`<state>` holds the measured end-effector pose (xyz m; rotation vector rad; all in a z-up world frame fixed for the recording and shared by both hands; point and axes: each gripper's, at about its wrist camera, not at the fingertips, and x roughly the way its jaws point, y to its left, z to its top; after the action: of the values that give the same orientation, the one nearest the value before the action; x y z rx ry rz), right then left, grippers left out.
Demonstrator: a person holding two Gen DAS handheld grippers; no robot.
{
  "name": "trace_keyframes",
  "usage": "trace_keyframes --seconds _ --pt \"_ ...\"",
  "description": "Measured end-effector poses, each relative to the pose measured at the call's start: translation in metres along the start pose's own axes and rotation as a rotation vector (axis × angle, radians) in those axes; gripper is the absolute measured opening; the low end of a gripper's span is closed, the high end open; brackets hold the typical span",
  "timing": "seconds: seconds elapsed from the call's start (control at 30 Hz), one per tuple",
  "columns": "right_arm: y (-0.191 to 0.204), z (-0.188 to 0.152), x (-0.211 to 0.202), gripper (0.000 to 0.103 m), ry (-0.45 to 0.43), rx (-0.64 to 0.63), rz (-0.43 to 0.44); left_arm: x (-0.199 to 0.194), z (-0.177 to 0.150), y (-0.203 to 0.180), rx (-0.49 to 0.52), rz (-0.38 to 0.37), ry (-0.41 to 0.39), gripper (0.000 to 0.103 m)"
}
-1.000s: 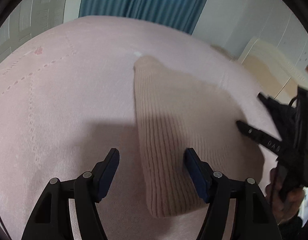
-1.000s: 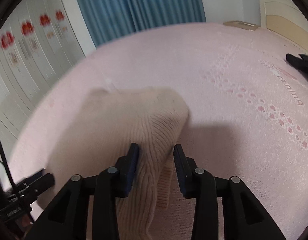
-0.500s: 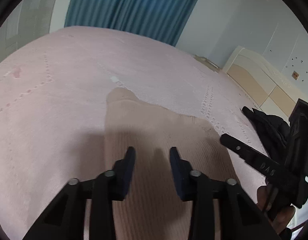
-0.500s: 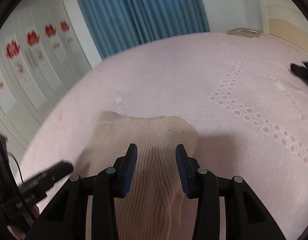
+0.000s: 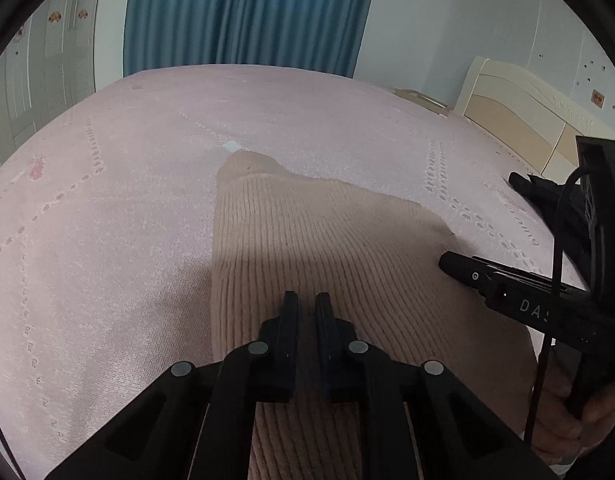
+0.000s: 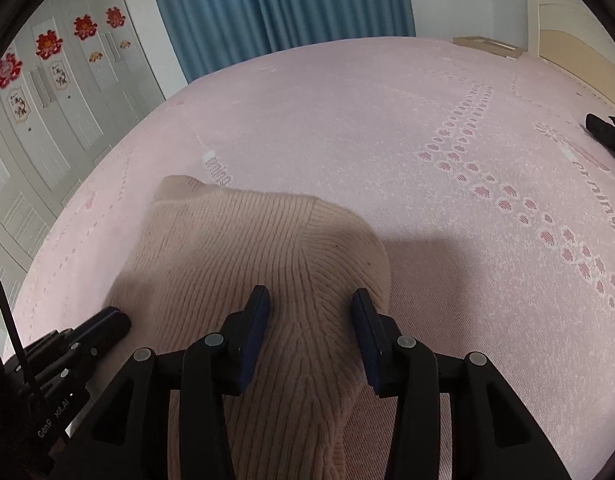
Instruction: Fold small clothes
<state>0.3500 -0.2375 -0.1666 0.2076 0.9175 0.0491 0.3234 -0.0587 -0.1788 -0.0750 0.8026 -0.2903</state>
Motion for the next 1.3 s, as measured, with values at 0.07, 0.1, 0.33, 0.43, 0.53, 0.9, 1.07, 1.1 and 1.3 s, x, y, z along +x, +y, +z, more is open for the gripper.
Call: trace_keyframes --seconds 0.07,0.1,0.33,0.43,0.53,0.9,1.07,1.1,1.3 --pt "0.001 0.000 -0.002 0.042 0.000 -0.003 -0.006 0.002 0.002 -0.001 -0.002 0.003 -0.002 0.011" --pt "0.002 0.000 -0.002 0.044 0.000 -0.001 -0.012 0.002 0.002 0.000 -0.011 0.001 -0.003 0.011" --pt "-0.002 -0.001 -0.005 0.053 -0.001 0.019 -0.017 0.003 0.005 0.001 -0.031 -0.014 0.003 0.011" --pt "-0.006 0.001 -0.009 0.055 -0.016 0.034 -0.002 0.001 0.009 0.012 -0.080 -0.060 0.001 0.011" --pt "-0.014 0.005 -0.016 0.057 -0.047 0.061 -0.018 -0.007 0.016 0.024 -0.133 -0.098 -0.034 0.015" --pt "-0.032 0.008 -0.002 0.057 0.000 0.144 0.038 0.026 0.031 0.056 -0.288 -0.104 0.067 0.043" --pt "-0.029 0.008 0.009 0.056 0.025 0.124 0.059 0.047 0.018 0.072 -0.412 -0.165 0.142 0.053" --pt "-0.029 0.008 0.010 0.054 0.024 0.131 0.064 0.049 0.015 0.075 -0.432 -0.180 0.147 0.053" --pt "-0.023 0.007 0.007 0.048 0.009 0.116 0.054 0.051 0.008 0.084 -0.518 -0.249 0.100 0.036"
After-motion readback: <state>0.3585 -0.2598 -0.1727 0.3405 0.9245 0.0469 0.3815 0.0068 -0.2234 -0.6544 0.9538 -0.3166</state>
